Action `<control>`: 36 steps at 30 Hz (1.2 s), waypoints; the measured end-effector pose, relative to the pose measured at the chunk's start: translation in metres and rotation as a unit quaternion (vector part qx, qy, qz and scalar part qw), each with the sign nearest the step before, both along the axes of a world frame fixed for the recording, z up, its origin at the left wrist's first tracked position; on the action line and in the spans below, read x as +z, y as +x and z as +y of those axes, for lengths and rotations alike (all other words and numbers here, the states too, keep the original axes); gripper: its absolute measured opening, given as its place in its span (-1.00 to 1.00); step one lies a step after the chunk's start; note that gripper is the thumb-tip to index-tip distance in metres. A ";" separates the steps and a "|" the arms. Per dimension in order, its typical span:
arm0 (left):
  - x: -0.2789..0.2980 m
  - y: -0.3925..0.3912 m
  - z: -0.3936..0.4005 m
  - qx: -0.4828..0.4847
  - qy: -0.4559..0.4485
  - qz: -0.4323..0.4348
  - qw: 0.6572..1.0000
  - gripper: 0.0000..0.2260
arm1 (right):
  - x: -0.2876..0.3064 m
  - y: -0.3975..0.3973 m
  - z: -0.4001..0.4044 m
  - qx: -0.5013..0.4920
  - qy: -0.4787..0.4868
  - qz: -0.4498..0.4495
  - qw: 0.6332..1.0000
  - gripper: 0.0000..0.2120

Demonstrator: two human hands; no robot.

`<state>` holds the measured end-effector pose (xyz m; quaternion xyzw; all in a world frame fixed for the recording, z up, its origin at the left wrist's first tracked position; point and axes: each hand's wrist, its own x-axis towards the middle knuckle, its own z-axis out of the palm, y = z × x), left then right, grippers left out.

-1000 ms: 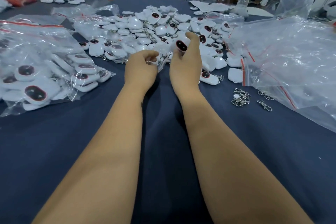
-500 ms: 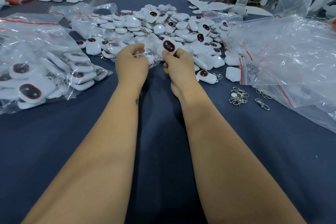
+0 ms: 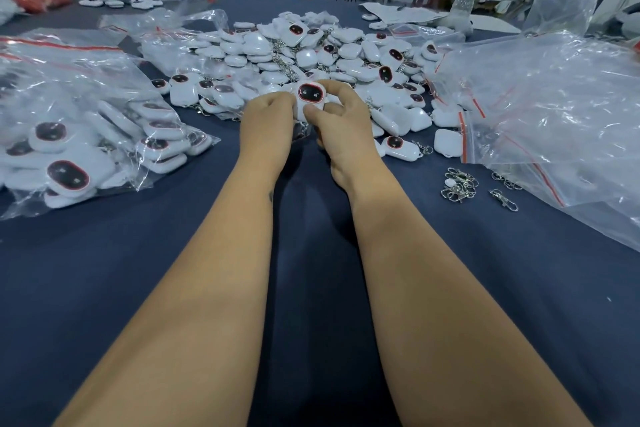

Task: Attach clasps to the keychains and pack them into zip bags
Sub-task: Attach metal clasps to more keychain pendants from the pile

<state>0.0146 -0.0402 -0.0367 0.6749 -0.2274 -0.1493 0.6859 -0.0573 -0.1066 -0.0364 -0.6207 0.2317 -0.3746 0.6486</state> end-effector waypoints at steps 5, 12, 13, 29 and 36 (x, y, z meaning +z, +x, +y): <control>-0.004 0.007 -0.002 0.003 0.008 0.004 1.000 -0.76 | 0.005 0.002 -0.007 -0.013 0.104 -0.067 0.992 -0.78; -0.012 0.007 -0.004 -0.009 0.097 -0.158 0.983 -0.62 | 0.006 0.002 -0.010 0.043 0.160 -0.089 0.982 -0.84; -0.010 0.006 -0.004 -0.008 0.085 -0.153 0.985 -0.62 | 0.006 0.002 -0.010 0.041 0.163 -0.089 0.982 -0.84; 0.009 -0.005 0.009 -0.063 0.017 -0.038 0.997 -0.84 | -0.001 0.002 -0.005 0.012 0.039 -0.043 0.998 -0.81; 0.008 -0.004 0.009 -0.070 0.017 -0.052 0.996 -0.82 | -0.001 0.004 -0.007 0.016 0.078 -0.065 0.995 -0.80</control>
